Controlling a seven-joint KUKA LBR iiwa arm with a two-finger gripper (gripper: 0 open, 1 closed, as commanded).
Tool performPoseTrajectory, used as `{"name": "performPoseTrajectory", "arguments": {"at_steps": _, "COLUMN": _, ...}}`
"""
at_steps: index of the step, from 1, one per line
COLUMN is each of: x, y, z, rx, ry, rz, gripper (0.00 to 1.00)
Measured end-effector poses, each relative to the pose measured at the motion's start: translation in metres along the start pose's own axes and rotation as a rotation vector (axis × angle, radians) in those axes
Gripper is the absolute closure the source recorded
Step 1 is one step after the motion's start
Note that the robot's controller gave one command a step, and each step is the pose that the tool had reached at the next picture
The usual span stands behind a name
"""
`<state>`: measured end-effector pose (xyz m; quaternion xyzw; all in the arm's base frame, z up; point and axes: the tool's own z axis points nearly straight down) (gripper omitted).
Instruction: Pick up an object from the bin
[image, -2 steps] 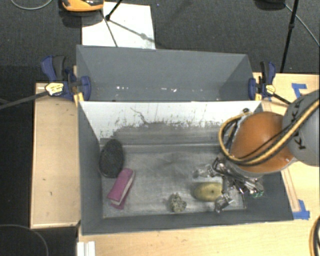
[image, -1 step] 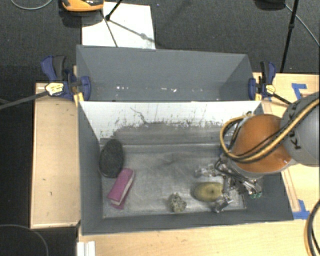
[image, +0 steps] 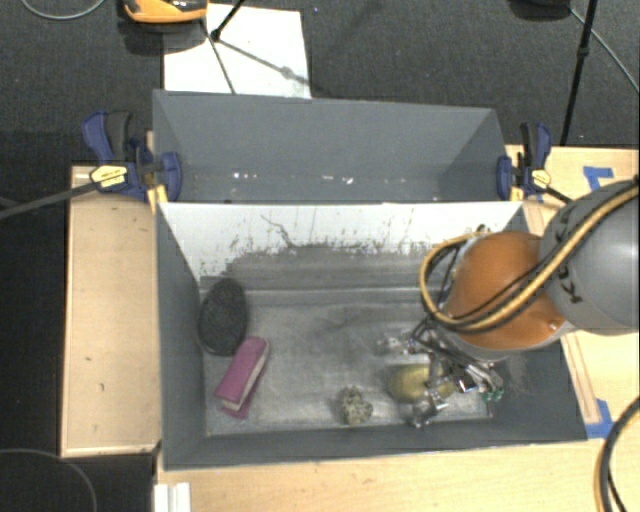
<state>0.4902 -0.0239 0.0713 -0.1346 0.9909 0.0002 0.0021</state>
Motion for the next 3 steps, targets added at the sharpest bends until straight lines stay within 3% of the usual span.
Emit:
{"name": "performPoseTrajectory", "arguments": {"at_steps": 1, "x": 0.002, "y": -0.001, "z": 0.0, "rx": -0.001, "ry": 0.004, "rz": 0.002, "gripper": 1.0}}
{"name": "performPoseTrajectory", "arguments": {"at_steps": 2, "x": -0.001, "y": -0.001, "z": -0.073, "rx": 0.002, "ry": -0.005, "rz": 0.004, "gripper": 1.0}}
{"name": "performPoseTrajectory", "arguments": {"at_steps": 3, "x": -0.002, "y": -0.002, "z": -0.104, "rx": 0.002, "ry": -0.003, "rz": 0.008, "gripper": 1.0}}
